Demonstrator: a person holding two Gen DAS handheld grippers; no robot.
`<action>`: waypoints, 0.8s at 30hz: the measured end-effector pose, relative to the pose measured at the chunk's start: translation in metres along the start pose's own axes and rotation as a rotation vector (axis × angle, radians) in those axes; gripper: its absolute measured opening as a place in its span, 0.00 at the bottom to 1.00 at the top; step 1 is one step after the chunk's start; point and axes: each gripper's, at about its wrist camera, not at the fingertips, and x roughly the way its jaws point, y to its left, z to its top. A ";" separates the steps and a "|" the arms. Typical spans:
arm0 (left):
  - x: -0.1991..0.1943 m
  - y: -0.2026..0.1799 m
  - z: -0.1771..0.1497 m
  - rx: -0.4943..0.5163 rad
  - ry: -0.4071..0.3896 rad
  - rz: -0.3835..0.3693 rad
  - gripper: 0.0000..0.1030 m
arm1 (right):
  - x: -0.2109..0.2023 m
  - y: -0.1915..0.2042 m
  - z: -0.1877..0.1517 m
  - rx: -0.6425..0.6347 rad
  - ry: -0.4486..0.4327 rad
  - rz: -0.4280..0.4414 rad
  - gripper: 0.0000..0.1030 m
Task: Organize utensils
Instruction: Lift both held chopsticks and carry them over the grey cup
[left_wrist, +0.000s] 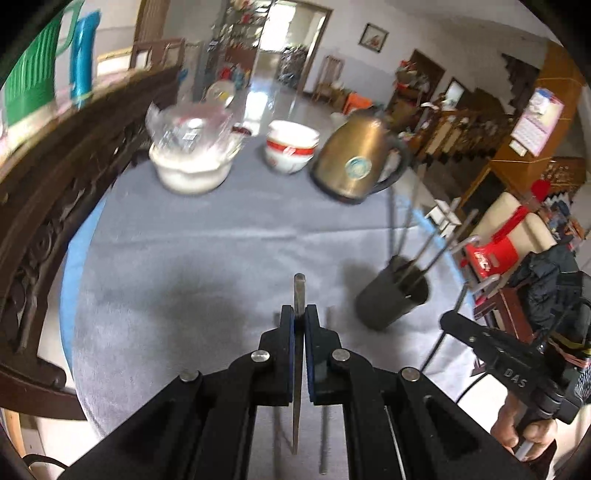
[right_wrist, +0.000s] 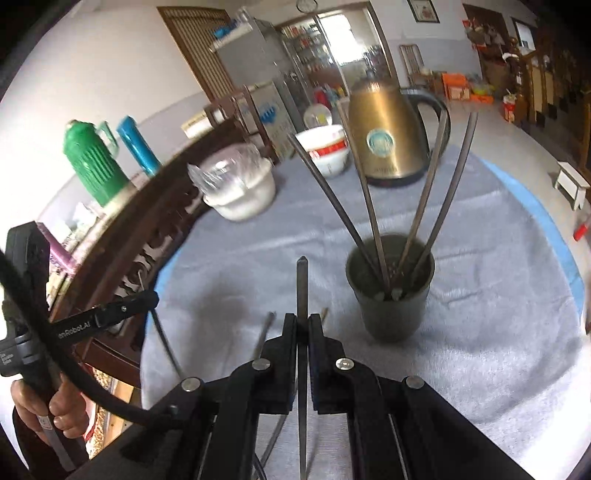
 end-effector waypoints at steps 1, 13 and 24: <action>-0.001 -0.007 0.001 0.009 -0.011 -0.005 0.05 | -0.006 0.000 0.001 -0.003 -0.012 0.004 0.06; -0.037 -0.057 0.005 0.092 -0.115 -0.028 0.05 | -0.052 -0.004 0.002 0.013 -0.120 0.036 0.06; -0.026 -0.068 -0.007 0.127 -0.112 0.057 0.05 | -0.047 -0.006 -0.006 0.024 -0.114 0.029 0.06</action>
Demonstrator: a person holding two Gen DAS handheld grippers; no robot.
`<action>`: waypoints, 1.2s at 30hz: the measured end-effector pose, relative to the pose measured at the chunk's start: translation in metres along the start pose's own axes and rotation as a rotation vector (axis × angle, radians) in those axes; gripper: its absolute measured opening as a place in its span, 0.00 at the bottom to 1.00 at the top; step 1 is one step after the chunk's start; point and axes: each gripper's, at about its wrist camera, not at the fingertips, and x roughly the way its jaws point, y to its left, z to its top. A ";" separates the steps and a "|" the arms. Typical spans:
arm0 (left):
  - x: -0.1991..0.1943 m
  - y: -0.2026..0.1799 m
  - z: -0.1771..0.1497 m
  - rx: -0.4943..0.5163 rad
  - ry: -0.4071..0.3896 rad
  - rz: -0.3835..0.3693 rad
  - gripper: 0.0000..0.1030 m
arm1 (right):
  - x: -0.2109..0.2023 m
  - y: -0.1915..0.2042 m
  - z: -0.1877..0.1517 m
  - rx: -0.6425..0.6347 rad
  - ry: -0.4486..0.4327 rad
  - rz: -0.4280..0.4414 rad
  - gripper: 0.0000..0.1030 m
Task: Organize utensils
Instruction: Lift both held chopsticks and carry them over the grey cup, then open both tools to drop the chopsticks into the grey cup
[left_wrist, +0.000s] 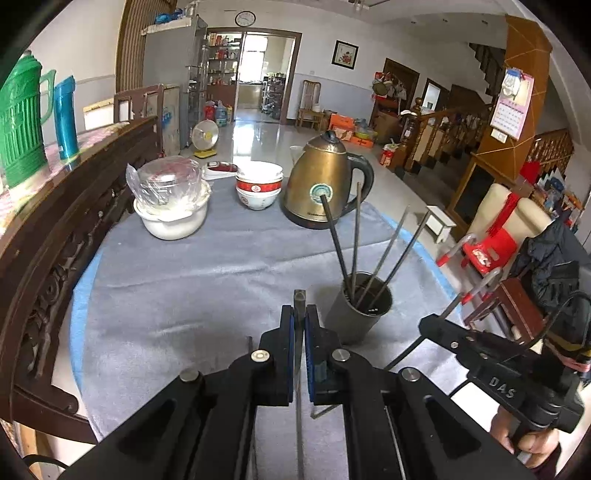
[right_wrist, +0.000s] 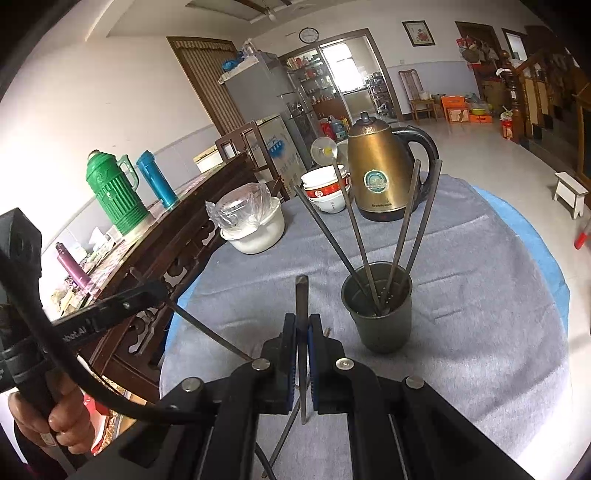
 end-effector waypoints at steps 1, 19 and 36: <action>0.000 -0.001 0.000 0.008 -0.005 0.012 0.05 | 0.000 0.000 0.000 0.002 0.000 0.000 0.06; 0.000 -0.001 0.004 0.029 -0.020 0.061 0.05 | 0.003 0.002 0.001 0.006 -0.020 0.000 0.06; -0.005 -0.011 0.011 0.042 -0.023 0.043 0.05 | -0.010 -0.017 0.007 0.094 -0.071 0.027 0.06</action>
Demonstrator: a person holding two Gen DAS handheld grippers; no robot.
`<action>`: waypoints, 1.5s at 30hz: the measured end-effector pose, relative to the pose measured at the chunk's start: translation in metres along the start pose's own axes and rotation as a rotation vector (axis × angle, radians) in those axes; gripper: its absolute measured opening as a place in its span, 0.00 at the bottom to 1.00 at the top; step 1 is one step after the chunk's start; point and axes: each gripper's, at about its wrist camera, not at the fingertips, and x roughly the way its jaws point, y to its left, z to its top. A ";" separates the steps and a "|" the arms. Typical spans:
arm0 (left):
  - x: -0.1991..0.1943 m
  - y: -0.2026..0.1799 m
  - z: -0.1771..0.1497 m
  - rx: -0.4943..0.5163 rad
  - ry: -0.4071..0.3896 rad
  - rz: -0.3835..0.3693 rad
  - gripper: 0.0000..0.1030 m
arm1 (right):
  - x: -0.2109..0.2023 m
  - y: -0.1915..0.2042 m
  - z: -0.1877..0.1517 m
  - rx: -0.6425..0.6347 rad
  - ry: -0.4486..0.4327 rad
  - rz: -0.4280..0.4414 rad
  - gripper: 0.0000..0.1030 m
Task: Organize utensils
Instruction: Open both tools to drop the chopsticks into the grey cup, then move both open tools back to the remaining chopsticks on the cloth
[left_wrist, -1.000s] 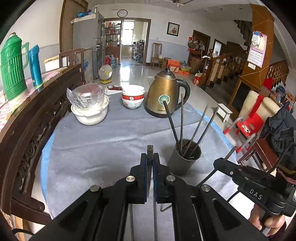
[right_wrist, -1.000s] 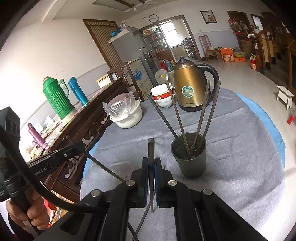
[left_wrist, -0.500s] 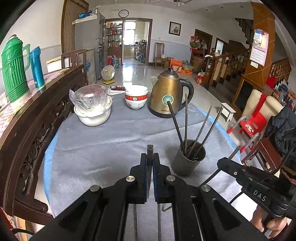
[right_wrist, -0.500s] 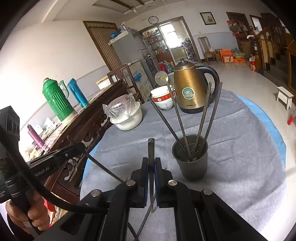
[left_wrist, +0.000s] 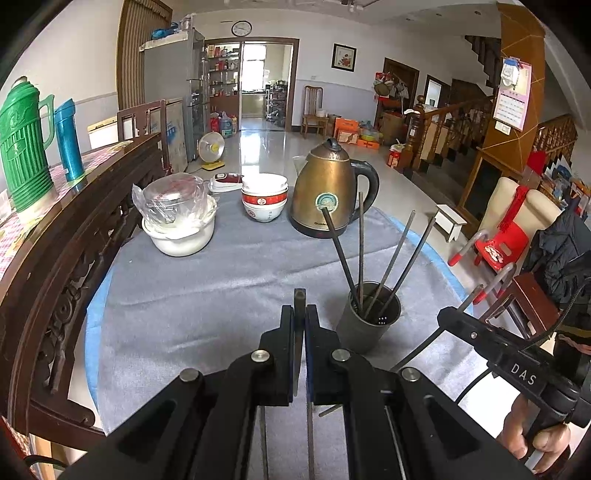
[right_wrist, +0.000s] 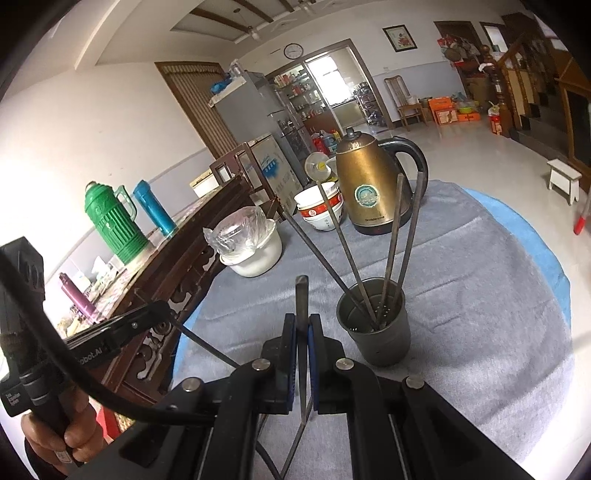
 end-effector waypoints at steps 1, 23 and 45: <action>-0.001 0.000 0.000 -0.001 0.000 -0.004 0.05 | -0.001 -0.002 0.001 0.006 -0.004 0.000 0.06; -0.046 -0.011 0.036 -0.043 -0.166 -0.136 0.05 | -0.065 -0.038 0.037 0.196 -0.239 0.017 0.06; 0.038 -0.056 0.070 -0.077 -0.224 -0.147 0.05 | -0.046 -0.076 0.050 0.244 -0.336 -0.214 0.06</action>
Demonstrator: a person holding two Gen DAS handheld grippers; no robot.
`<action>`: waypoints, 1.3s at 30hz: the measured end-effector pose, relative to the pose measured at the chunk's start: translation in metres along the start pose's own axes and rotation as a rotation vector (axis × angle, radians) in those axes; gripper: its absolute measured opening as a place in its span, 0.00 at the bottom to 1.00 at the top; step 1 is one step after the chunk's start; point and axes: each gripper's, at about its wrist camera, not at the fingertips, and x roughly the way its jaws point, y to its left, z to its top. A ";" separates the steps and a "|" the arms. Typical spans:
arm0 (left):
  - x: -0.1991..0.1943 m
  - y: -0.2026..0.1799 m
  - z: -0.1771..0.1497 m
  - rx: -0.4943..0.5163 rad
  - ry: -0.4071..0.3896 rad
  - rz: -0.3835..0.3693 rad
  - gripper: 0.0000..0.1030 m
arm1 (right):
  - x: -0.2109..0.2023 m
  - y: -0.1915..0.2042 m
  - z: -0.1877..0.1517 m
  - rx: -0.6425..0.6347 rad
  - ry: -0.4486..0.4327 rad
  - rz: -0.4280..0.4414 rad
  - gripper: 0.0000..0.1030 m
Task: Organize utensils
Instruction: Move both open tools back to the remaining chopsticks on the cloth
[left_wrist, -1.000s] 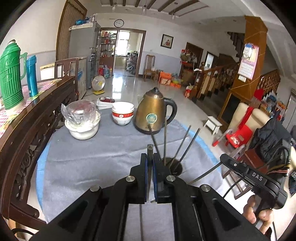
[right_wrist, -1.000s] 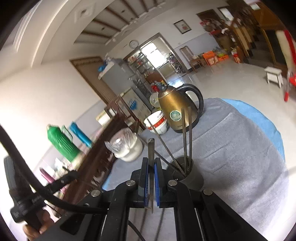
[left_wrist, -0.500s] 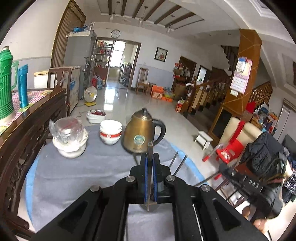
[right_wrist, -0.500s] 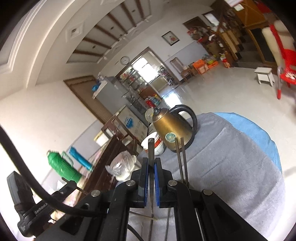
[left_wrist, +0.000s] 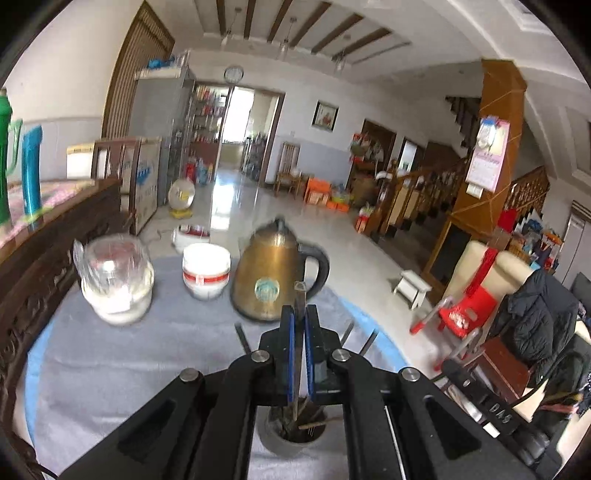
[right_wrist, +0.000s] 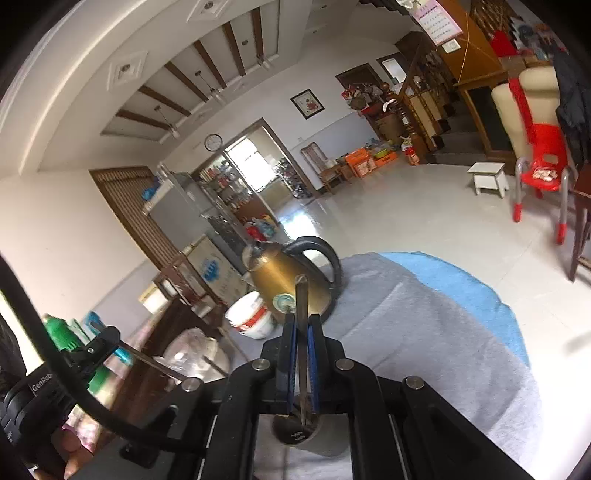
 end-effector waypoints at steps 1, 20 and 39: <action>0.005 0.002 -0.006 -0.004 0.021 0.002 0.05 | 0.002 -0.001 -0.001 -0.005 0.013 0.001 0.06; -0.023 0.028 -0.048 0.086 0.087 0.046 0.49 | 0.019 0.009 -0.022 -0.020 0.126 0.057 0.09; -0.044 0.126 -0.130 0.012 0.261 0.277 0.59 | -0.005 -0.005 -0.061 -0.012 0.124 0.238 0.64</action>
